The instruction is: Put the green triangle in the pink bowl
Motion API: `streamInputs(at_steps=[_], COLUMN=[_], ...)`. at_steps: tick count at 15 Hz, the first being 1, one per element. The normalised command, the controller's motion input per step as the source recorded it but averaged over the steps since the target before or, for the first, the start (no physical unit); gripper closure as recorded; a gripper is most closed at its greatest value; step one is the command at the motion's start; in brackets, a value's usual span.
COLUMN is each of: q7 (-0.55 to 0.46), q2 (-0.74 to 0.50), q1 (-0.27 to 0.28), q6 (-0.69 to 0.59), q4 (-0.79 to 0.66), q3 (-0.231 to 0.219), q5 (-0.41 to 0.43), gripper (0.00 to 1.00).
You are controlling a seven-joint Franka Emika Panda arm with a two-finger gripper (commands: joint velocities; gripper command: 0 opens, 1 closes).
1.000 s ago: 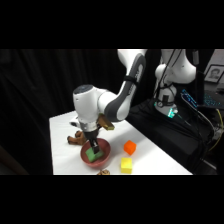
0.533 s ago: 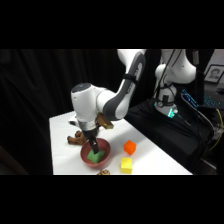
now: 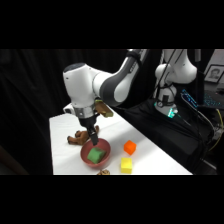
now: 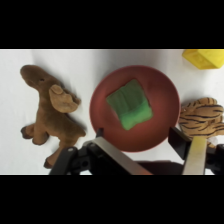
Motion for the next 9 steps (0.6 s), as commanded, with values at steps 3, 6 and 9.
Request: streamInputs(at_steps=[3,6,9], q7=[-0.03,-0.05,-0.06], q2=[-0.31,-0.28,-0.26], q1=[0.005,-0.005,-0.005], q6=[-0.26,-0.22,-0.21], q4=[-0.05,-0.05,-0.04], q3=[0.021,0.033,0.039], q5=[-0.013,-0.008,-0.01], gripper=[0.0,0.0,0.0])
